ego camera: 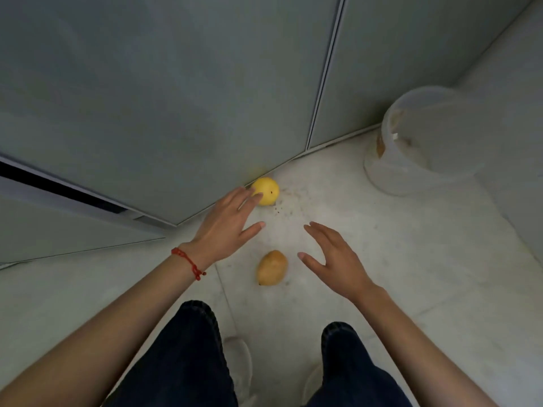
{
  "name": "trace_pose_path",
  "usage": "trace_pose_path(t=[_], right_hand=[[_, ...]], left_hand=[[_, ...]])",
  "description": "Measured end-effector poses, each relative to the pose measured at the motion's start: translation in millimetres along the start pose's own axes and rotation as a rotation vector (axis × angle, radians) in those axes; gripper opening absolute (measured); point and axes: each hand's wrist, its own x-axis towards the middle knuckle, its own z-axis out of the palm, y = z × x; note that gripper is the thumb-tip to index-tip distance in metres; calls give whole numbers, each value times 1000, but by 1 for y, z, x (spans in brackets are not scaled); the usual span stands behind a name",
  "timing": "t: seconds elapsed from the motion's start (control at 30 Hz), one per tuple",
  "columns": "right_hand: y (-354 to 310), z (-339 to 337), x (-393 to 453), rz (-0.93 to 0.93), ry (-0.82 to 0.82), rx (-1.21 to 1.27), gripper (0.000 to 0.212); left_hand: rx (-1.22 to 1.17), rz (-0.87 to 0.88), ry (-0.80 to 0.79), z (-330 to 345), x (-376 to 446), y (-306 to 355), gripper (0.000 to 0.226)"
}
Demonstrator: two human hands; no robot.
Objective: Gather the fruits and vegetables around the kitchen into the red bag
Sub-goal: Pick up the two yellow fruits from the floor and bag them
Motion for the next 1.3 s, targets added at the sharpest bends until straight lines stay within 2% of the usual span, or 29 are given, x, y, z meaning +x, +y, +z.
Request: trace_pose_path(t=[0.2,0.4,0.63,1.0,1.13,1.3], right_hand=[[41,60,35,64,-39,156,59],[56,100,50,120,-92,273,59],[63,110,48,115,-24,326,58],[67,118,37,139,-14,363,57],[66,119,37,134,-12,374,57],[66,120,39,151,-2,401,56]], left_hand=[[-67,-53,-15,70,29,-35,68],[-144,-99,45,99,65,-61,67],[-146,-68,39,122,117,-65,75],[-56,15,160,129,121,-75,71],[-132,-22,172,128,116,-74,70],[-371,-179,226,125,96,-72,75]])
